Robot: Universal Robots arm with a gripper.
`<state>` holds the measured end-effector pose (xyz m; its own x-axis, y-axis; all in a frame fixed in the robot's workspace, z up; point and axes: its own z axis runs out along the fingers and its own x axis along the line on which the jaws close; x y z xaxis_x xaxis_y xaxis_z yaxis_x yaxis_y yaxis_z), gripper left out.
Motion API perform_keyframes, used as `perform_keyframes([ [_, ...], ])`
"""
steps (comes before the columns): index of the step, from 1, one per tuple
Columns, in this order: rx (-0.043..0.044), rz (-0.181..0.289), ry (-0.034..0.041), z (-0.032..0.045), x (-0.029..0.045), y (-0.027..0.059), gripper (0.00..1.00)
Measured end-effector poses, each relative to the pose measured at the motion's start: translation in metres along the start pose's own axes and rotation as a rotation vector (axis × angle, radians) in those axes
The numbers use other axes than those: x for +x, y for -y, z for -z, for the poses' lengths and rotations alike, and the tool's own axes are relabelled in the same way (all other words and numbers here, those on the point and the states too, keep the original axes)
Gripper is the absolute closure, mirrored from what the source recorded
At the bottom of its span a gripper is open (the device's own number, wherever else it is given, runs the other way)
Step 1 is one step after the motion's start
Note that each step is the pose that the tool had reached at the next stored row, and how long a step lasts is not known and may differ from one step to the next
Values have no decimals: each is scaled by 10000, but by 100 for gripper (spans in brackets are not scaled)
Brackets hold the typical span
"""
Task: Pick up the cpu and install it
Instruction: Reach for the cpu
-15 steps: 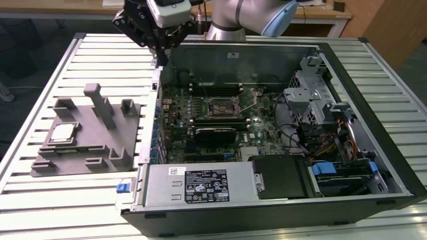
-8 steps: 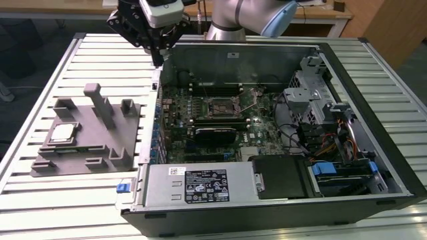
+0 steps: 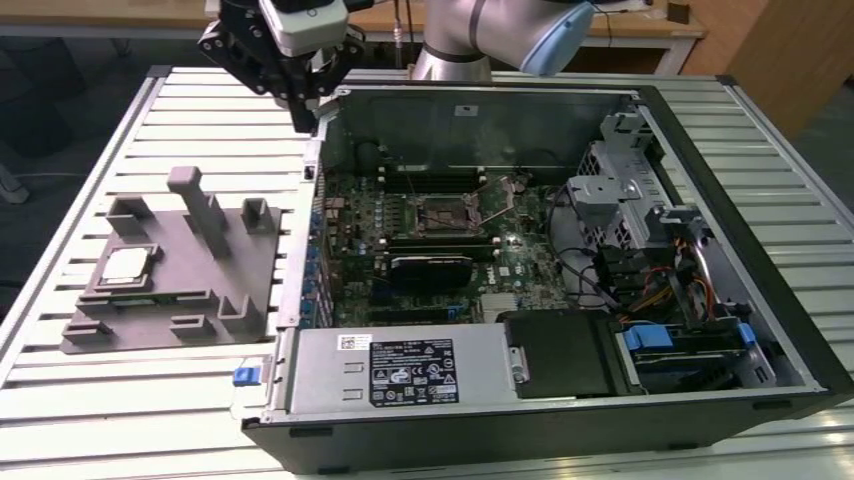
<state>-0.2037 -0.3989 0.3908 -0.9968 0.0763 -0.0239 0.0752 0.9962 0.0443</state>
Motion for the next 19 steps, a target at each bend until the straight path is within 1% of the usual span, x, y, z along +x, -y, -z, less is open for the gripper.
perform_keyframes([
  [19, 0, 0, 0, -3, 271, 21, 89],
])
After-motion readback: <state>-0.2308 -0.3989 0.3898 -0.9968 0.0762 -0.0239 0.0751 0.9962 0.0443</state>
